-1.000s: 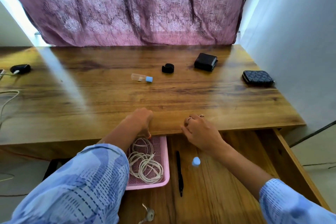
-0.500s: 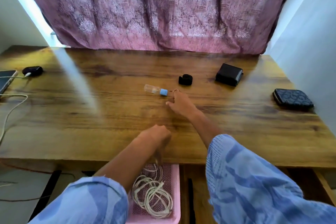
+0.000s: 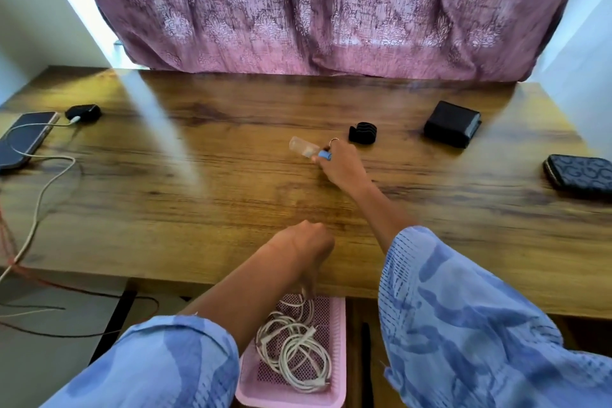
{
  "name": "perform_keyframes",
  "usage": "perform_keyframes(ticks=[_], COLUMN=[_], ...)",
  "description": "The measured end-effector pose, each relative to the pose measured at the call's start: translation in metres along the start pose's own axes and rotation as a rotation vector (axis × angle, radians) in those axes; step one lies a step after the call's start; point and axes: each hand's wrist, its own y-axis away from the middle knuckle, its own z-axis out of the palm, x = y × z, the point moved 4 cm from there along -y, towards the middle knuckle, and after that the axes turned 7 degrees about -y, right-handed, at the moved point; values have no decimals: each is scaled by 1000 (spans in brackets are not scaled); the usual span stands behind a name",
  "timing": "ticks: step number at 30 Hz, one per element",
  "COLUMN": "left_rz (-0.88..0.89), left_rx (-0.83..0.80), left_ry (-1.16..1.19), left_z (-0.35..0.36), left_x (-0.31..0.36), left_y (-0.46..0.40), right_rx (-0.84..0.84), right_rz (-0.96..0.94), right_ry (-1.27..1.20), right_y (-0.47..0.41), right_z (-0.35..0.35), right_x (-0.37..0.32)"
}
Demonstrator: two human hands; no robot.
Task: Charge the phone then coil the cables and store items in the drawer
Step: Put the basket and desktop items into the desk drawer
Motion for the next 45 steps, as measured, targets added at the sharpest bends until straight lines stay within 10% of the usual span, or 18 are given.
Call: perform_keyframes(ticks=[20, 45], left_rz=[-127, -122], left_rx=[45, 225], left_ry=[-244, -70], left_z=[3, 16], left_x=[25, 40], left_y=[12, 18], right_rx=[-110, -390], right_rz=[21, 191], right_ry=[26, 436], right_y=[320, 315], right_z=[-147, -83], right_x=[67, 112])
